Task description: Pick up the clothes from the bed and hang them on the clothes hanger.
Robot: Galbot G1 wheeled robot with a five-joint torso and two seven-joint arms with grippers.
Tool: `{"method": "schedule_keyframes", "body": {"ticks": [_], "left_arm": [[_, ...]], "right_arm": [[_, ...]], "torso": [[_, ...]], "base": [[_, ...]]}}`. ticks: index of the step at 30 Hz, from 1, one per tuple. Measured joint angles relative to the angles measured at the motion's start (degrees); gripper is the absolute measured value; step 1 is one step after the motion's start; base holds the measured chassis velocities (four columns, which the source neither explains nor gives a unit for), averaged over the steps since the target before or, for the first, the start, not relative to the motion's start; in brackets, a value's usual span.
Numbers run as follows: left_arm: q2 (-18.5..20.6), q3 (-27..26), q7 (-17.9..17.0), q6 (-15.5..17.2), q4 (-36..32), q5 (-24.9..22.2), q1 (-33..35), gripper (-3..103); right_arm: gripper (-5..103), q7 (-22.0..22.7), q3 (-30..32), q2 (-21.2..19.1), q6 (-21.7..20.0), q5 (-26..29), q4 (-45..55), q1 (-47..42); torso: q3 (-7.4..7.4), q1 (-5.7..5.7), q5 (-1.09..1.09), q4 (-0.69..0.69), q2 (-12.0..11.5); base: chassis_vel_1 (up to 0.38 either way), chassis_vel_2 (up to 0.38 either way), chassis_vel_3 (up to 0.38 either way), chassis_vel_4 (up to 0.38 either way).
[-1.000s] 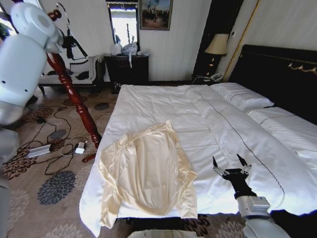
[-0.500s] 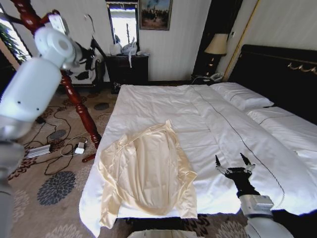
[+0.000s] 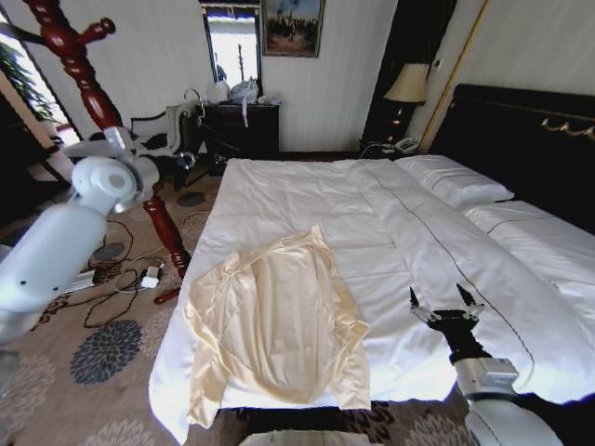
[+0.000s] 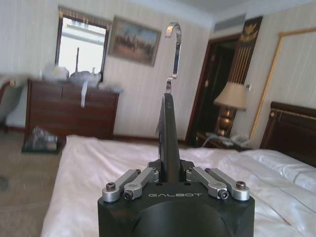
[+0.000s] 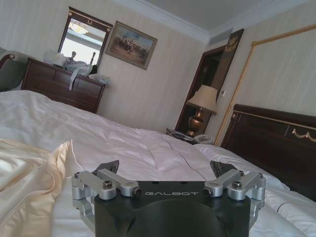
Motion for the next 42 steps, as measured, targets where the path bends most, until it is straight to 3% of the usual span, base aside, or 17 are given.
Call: {"method": "schedule_keyframes", "body": {"ticks": [1,4,8,18,24,26,32,36,42], "left_arm": [[0.6,-0.6,1.5,-1.9,-0.3,0.9,2.1,18],[1.4,-1.5,2.8,-3.5,-0.9,1.2,4.9,18],[4.4,-4.3,9.8,-8.8,-2.8,1.2,14.5,18],[9.3,-6.4,19.9,-12.9,-5.2,2.9,26.5,18],[10.9,-8.4,21.3,-14.6,-6.3,5.2,33.7,18],[11.5,-9.0,21.8,-15.1,-7.1,5.3,36.7,18],[11.1,-8.0,22.1,-14.9,-8.4,2.4,37.3,18],[10.5,-7.5,22.4,-14.6,-8.9,1.2,37.5,18],[8.1,-7.0,22.0,-14.5,-8.8,0.7,39.0,18]], "right_arm": [[100,0.2,0.0,-0.6,-0.2,0.2,-0.2,0.2],[100,0.5,0.0,-1.6,-0.6,0.6,-0.6,0.4],[100,1.6,-0.2,-5.1,-2.4,6.0,-1.6,1.8],[100,4.0,-4.4,-10.9,-5.7,15.4,-4.3,7.8],[100,4.6,-11.2,-14.4,-6.0,14.9,-9.9,16.4],[100,5.1,-15.9,-16.1,-6.5,15.7,-13.6,22.3],[100,4.8,-22.0,-19.0,-8.2,18.7,-20.4,32.3],[100,4.4,-25.7,-19.8,-8.3,19.3,-23.7,37.8],[100,4.7,-38.2,-17.5,-9.2,21.2,-30.1,52.4]], "torso": [[0.0,0.0,0.01,0.0,0.0],[0.0,0.0,0.02,0.02,0.0],[0.0,0.0,0.01,0.02,0.0],[0.0,-0.01,0.02,0.0,0.0],[0.01,0.0,0.0,0.03,0.0],[0.01,0.0,0.03,0.05,0.0],[0.01,0.0,0.01,-0.02,0.0],[0.01,0.0,0.05,-0.01,0.0],[0.01,0.0,0.02,0.03,0.0]], "base": [[0.0,0.0,0.0,0.0],[0.0,0.0,0.0,0.0],[0.0,0.0,0.0,0.0],[0.0,0.0,0.0,0.0],[0.0,0.0,0.0,0.0],[0.0,0.0,0.0,0.0],[0.0,0.0,0.0,0.0],[0.0,0.0,0.0,0.0],[0.0,0.0,0.0,0.0]]}}
